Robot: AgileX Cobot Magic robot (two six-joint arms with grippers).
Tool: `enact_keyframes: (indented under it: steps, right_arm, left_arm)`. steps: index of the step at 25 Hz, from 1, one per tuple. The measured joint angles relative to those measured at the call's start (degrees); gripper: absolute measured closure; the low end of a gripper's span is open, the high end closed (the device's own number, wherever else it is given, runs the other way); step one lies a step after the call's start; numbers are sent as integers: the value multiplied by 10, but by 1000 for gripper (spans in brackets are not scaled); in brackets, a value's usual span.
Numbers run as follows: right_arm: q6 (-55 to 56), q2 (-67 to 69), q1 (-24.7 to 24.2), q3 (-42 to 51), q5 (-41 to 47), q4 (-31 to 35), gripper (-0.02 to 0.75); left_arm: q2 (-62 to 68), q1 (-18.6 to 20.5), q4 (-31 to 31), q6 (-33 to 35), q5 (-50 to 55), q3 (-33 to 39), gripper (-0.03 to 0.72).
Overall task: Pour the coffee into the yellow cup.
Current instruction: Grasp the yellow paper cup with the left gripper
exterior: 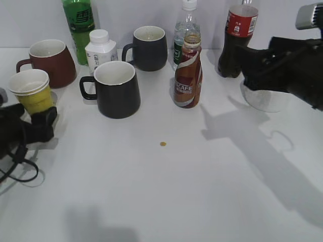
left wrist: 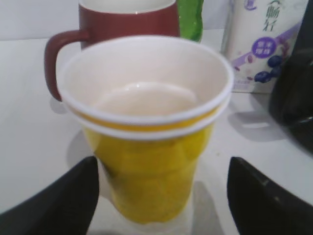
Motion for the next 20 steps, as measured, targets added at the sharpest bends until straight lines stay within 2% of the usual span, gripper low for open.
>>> enact_keyframes:
  steps: [5, 9, 20]
  right_arm:
    - [19, 29, 0, -1, -47, -36, 150]
    - [21, 50, 0, -1, -49, -40, 150]
    - [27, 68, 0, -2, -50, -46, 150]
  left_arm:
    - [37, 0, 0, 18, -19, -2, 84]
    - [37, 0, 0, 39, -25, -2, 91]
    - [21, 0, 0, 43, -27, -23, 98]
